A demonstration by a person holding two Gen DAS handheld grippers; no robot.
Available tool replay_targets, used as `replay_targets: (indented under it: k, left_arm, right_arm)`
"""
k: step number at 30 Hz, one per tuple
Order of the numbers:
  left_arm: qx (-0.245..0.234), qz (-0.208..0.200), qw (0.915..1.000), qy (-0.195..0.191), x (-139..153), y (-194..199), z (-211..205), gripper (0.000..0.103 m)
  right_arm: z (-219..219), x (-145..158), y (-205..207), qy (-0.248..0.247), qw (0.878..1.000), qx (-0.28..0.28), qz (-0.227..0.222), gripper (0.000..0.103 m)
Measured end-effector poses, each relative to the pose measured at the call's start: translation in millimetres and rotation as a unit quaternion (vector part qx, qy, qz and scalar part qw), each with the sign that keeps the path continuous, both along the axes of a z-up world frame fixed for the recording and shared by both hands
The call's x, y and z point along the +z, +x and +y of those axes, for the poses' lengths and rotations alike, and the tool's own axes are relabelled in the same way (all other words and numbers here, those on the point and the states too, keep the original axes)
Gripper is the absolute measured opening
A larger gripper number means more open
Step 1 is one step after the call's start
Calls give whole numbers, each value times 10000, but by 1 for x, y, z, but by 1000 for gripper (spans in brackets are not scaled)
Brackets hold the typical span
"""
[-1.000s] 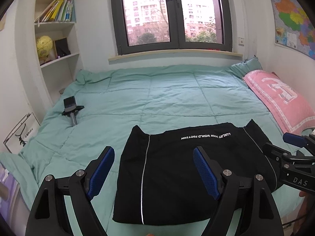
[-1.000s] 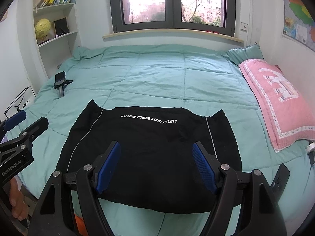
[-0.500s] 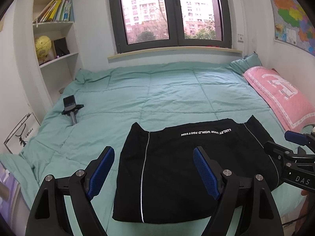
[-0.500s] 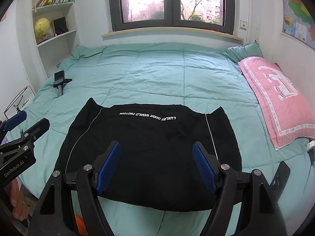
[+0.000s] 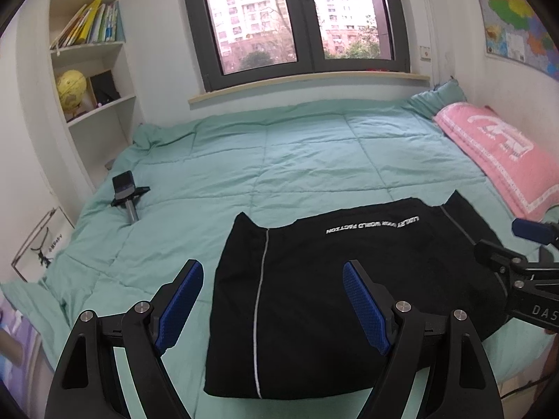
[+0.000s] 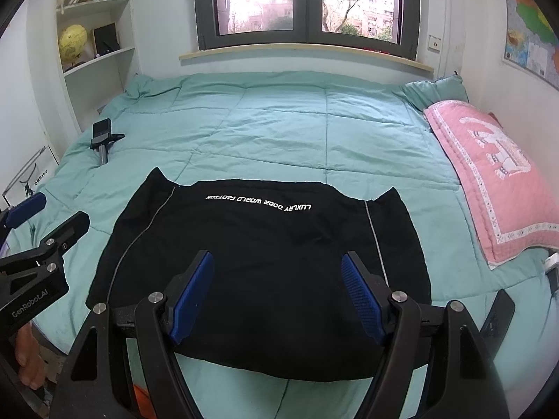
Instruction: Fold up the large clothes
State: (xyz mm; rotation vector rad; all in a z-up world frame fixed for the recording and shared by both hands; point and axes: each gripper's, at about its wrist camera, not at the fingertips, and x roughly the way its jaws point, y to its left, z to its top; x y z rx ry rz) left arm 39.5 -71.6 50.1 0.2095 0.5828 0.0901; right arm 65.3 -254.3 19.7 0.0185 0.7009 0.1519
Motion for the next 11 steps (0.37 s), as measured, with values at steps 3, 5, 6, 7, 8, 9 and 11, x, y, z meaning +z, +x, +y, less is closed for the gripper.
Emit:
replay_targets:
  k: [3,5,6,7,8,9,11]
  left_arm:
    - [12,48,10000,-52,-2,1,0,83]
    - [43,26,10000,-55,-2,1,0,83]
    - [44,-2,10000,-36,-2,0,0,83]
    - [56,-87,9999,25,-1,-2,-1,83]
    - [77,-160,9998,70,-1,-4,-1,83]
    - [77,-276,9995,136,-1,-8,-2,83]
    - [89,-354,9992,140,2,-10,-1,83]
  right_arm:
    - [1,-2,1,-41,10000,26,9,78]
    - [2,-3,2,-29,10000,40,24,78]
    - [2,-3,2,-30,10000,36,23,78]
    - [2,-3,2,-33,10000,36,28,78]
    - [2,-4,3,-37,10000,35,43,78]
    - [2,-4,3,-35,10000,34,54,78]
    - [1,-6,4,-30,10000,29,74,78]
